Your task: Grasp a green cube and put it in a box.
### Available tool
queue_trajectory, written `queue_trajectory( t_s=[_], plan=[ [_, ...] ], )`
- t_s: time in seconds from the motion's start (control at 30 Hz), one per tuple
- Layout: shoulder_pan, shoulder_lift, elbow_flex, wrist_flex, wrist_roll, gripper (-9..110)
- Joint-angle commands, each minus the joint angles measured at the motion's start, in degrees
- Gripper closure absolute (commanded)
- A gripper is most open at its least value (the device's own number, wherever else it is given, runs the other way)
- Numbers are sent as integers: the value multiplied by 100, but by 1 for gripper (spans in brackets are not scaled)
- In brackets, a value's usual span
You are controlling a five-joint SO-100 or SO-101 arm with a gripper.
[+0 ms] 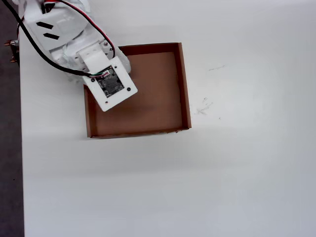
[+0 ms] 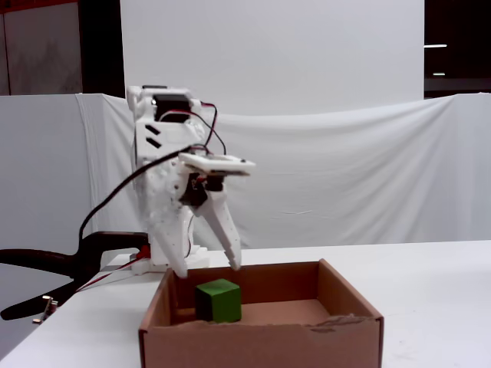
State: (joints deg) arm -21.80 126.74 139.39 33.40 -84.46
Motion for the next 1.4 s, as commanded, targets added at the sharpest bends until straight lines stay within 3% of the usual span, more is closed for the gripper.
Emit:
queue_trajectory(
  t_s=[0.0, 0.2, 0.33, 0.43, 0.77, 1.37],
  plan=[
    [290, 554, -545, 475, -18, 74],
    [1178, 1318, -703, 967, 809, 74],
    [2136, 1793, -606, 2074, 888, 74],
    [2540, 2338, -132, 2795, 1494, 74],
    [2918, 4623, 1661, 3647, 1881, 74],
    [3217, 5572, 3085, 3691, 1942, 74]
  ],
)
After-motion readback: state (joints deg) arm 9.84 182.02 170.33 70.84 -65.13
